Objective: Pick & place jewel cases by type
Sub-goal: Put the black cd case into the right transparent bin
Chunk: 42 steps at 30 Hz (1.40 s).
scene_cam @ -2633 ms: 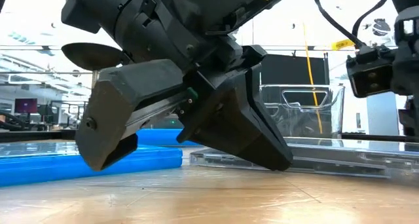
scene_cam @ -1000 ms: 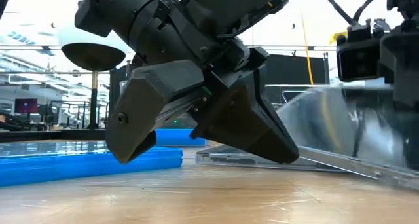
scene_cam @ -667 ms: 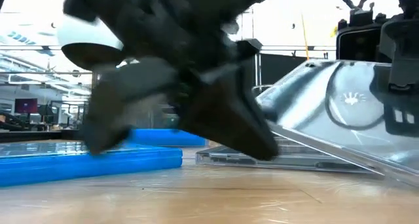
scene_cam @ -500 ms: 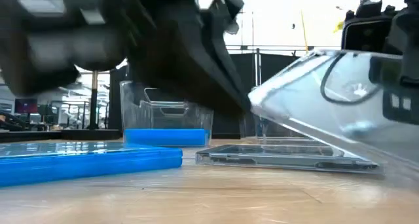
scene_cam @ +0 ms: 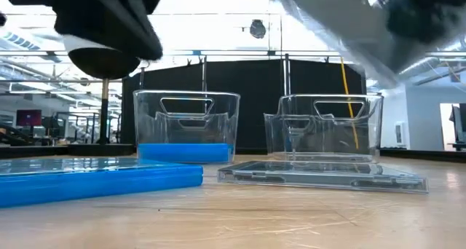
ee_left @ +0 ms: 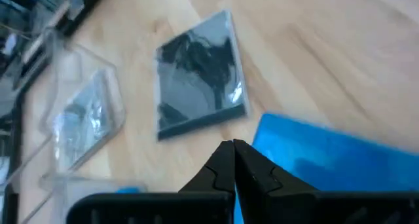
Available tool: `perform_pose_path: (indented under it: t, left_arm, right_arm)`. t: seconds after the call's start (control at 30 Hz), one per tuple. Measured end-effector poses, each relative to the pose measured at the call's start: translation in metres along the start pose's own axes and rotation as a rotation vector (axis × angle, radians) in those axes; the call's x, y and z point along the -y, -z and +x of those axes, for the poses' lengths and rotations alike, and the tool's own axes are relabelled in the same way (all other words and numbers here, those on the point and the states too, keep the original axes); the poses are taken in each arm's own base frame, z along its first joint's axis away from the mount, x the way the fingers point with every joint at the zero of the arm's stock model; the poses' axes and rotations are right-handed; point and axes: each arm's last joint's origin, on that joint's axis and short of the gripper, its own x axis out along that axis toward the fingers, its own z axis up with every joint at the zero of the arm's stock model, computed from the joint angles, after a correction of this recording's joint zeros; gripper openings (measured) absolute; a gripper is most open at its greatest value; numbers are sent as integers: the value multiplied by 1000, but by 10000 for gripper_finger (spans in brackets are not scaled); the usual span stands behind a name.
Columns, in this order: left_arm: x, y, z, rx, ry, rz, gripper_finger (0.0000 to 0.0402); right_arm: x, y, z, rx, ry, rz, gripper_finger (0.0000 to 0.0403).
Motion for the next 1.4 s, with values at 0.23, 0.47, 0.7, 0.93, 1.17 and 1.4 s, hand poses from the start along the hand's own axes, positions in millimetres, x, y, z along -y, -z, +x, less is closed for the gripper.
perform_pose_path:
  t: [0.23, 0.47, 0.7, 0.93, 1.17, 1.4]
  left_arm:
    - [-17, 38, -53, 346, 37, -154, 5]
    - [-19, 99, -58, 280, -58, -361, 19]
    - [-12, 120, -50, 340, -87, -299, 30]
    - [-17, 124, -47, 348, -130, -245, 30]
    - [-23, 126, -44, 331, -153, -259, 31]
    - [-24, 127, -43, 323, -160, -251, 31]
  right_arm:
    - [-4, -29, -26, 69, 139, -206, 6]
    - [18, -70, -65, 85, 355, -163, 7]
    - [47, -114, -122, -44, 584, -161, 7]
    - [94, -142, -159, -192, 624, -119, 6]
    - [149, -156, -150, -487, 620, -86, 6]
    - [200, -170, -112, -815, 476, -124, 6]
